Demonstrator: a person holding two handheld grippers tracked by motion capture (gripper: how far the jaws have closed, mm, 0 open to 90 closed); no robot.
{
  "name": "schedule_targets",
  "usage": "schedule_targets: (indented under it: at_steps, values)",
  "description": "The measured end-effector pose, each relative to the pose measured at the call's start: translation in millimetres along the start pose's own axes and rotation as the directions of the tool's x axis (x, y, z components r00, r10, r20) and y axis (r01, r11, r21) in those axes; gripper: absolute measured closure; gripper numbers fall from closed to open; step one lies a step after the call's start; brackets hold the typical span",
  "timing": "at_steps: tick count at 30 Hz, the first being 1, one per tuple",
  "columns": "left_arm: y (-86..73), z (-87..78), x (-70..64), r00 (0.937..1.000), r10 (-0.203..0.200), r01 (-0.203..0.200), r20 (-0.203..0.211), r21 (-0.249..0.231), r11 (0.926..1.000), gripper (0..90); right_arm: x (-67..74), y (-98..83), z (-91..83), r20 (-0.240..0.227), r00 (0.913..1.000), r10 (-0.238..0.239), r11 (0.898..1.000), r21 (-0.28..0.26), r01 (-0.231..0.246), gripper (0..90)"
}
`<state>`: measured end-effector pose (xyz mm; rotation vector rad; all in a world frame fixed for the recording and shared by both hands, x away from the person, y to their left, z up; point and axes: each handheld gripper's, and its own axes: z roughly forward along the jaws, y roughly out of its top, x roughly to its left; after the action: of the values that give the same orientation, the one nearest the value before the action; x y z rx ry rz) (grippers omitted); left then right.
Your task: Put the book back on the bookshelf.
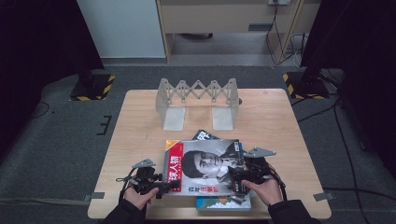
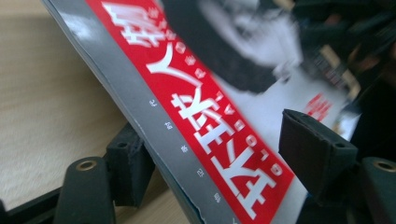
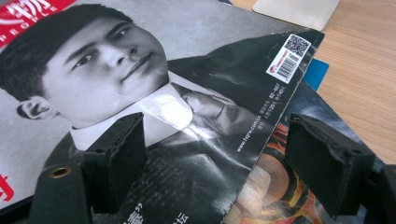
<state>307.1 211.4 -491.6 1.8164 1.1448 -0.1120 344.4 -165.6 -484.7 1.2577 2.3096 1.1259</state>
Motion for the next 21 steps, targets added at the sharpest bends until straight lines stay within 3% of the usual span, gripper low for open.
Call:
schedule_targets:
  at_steps: [4,7,12,17,21]
  values:
    - [4.5,-6.8,-3.4,0.9997,0.0,0.002,0.024,-0.061,0.9981,33.3,-0.4,0.0,0.1,-0.002,1.0,0.0,1.0,0.001,0.0,20.3]
    - [6.2,-6.5,-2.4,0.9985,-0.013,0.017,0.054,-0.078,0.9968,36.8,-0.4,-0.3,-0.1,-0.004,1.0,0.003,1.0,-0.001,-0.003,20.2]
    - [9.6,-1.6,-1.1,0.9968,-0.02,0.026,0.078,-0.074,0.9969,41.1,-0.8,-0.6,0.1,-0.005,0.9999,0.009,1.0,-0.006,-0.009,20.2]
    - [14.1,7.6,-3.7,0.9958,-0.014,0.016,0.091,-0.029,0.9994,47.7,-1.5,-1.0,-0.1,-0.009,0.9999,0.014,1.0,-0.012,-0.014,20.2]
    - [16.6,7.6,-2.1,0.9945,-0.045,0.046,0.095,-0.003,0.999,56.7,-1.5,-1.1,-0.1,-0.011,0.9997,0.02,1.0,-0.014,-0.02,20.2]
